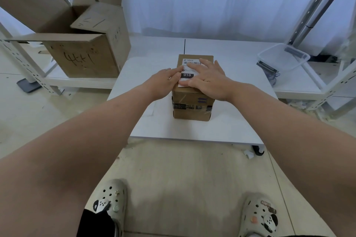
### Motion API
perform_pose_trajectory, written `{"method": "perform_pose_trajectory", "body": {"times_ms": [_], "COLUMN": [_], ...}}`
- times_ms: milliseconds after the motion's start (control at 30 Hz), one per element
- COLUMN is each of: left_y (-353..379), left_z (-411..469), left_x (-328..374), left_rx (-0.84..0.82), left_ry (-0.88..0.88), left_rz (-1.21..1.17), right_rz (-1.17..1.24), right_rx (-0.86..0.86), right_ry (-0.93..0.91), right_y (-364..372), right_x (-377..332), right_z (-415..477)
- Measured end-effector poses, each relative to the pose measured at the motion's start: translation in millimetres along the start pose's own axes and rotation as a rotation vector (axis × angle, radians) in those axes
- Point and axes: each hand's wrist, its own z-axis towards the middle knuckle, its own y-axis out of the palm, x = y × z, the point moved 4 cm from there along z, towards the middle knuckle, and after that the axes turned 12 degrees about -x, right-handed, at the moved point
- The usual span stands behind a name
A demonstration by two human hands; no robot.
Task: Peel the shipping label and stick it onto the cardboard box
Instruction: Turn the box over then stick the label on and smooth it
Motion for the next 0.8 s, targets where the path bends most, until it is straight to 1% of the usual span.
{"method": "perform_pose_trajectory", "body": {"times_ms": [133,167,200,267,300,367,400,533,667,733,800], "left_y": [0,0,-1,-2,-4,-7,-9,-12,-11,-9,-7], "left_z": [-1,-2,-2,-4,-5,-7,-7,-4,4,5,3], "left_x": [6,8,10,13,15,20,23,32,36,36,36], "left_rx": [-0.02,-0.025,-0.032,-0.047,-0.044,-0.01,0.02,0.135,0.155,0.155,0.133], "left_ry": [0.005,-0.004,-0.011,-0.026,-0.033,-0.041,-0.043,-0.049,-0.06,-0.052,-0.039], "left_rz": [0.008,-0.004,-0.018,-0.039,-0.044,-0.039,-0.036,0.017,0.114,0.133,0.128], "right_rz": [0.011,0.079,0.202,0.485,0.576,0.648,0.634,0.532,0.456,0.375,0.327], "right_rx": [-0.033,-0.03,-0.016,0.081,0.178,0.358,0.386,0.374,0.426,0.406,0.349], "right_ry": [-0.024,-0.024,-0.022,-0.019,0.01,0.114,0.149,0.178,0.207,0.178,0.146], "right_y": [-1,-1,-2,-4,-8,-14,-14,-14,-18,-17,-15], "right_x": [-4,-4,-3,3,7,18,21,25,32,34,36], "right_z": [-7,-8,-10,-11,-12,-17,-18,-11,-2,1,1]}}
